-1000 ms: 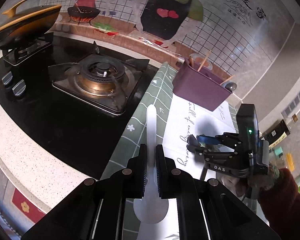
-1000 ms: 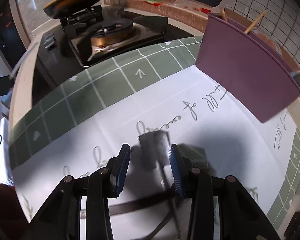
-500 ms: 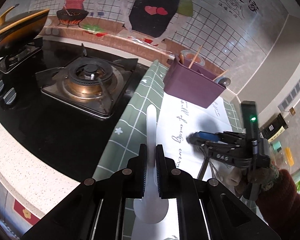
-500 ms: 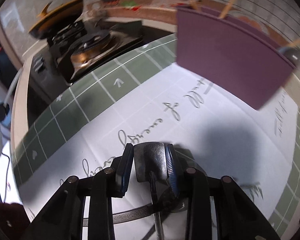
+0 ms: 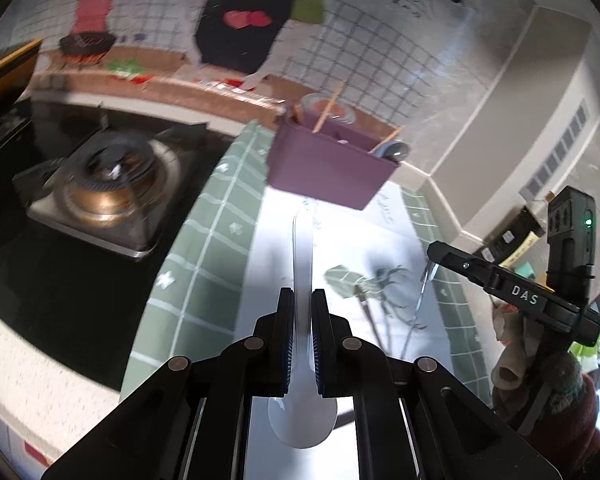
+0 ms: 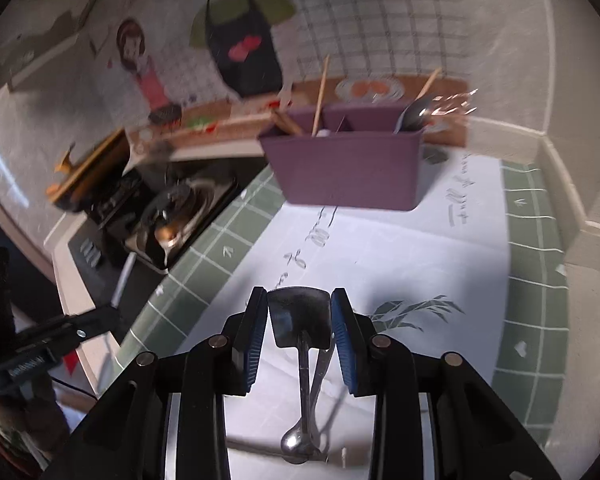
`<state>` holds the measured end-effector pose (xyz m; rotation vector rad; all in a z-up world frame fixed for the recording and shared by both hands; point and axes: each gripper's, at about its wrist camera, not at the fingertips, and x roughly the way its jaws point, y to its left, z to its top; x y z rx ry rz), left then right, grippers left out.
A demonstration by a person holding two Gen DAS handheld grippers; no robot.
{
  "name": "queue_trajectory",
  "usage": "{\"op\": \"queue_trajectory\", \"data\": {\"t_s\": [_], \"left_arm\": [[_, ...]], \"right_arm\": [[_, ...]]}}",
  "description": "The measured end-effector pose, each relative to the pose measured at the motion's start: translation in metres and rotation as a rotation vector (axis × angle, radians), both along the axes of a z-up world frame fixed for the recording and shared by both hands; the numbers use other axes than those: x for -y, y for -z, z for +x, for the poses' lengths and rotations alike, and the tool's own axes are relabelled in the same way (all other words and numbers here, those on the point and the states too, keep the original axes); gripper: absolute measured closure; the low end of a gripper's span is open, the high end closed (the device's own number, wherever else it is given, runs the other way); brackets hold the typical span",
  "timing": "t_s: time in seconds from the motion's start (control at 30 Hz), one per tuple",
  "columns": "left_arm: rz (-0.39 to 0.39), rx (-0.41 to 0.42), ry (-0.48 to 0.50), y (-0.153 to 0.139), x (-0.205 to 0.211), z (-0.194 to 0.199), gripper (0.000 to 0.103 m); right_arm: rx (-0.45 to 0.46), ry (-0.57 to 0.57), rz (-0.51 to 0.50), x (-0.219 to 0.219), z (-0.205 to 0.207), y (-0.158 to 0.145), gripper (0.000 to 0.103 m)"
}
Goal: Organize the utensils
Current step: 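Lift the white spoon and metal scoop into the purple holder and open both tools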
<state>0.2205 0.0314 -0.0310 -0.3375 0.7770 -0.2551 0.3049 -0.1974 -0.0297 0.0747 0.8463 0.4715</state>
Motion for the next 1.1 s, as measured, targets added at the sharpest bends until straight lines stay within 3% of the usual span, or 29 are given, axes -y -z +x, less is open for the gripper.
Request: {"op": "queue_trajectory", "data": {"t_s": [0.3,0.4,0.63,0.77,0.97,1.1], "left_arm": [[-0.097,0.09,0.132,-0.035,0.002,0.029,0.094],[-0.103,0.135,0.167,-0.058,0.003,0.048,0.094],[-0.085,0.405,0.12,-0.152,0.005,0.08,0.094],[-0.025,0.559,0.024,-0.185,0.013,0.094,0.094],[-0.033,0.633,-0.05,-0.201,0.031,0.133,0.094],[-0.068,0.601,-0.061,-0.177,0.042,0.17,0.094]], "right_arm": [[0.111,0.14,-0.027,-0.003,-0.021,-0.051,0.076],[0.134,0.192,-0.043,-0.005,-0.023,-0.066,0.076],[0.218,0.227,-0.022,0.0,-0.009,-0.139,0.076],[0.308,0.214,-0.054,0.001,0.009,-0.186,0.076],[0.421,0.175,-0.085,0.004,0.046,-0.238,0.076],[0.424,0.154,-0.092,0.011,0.084,-0.241,0.076]]}}
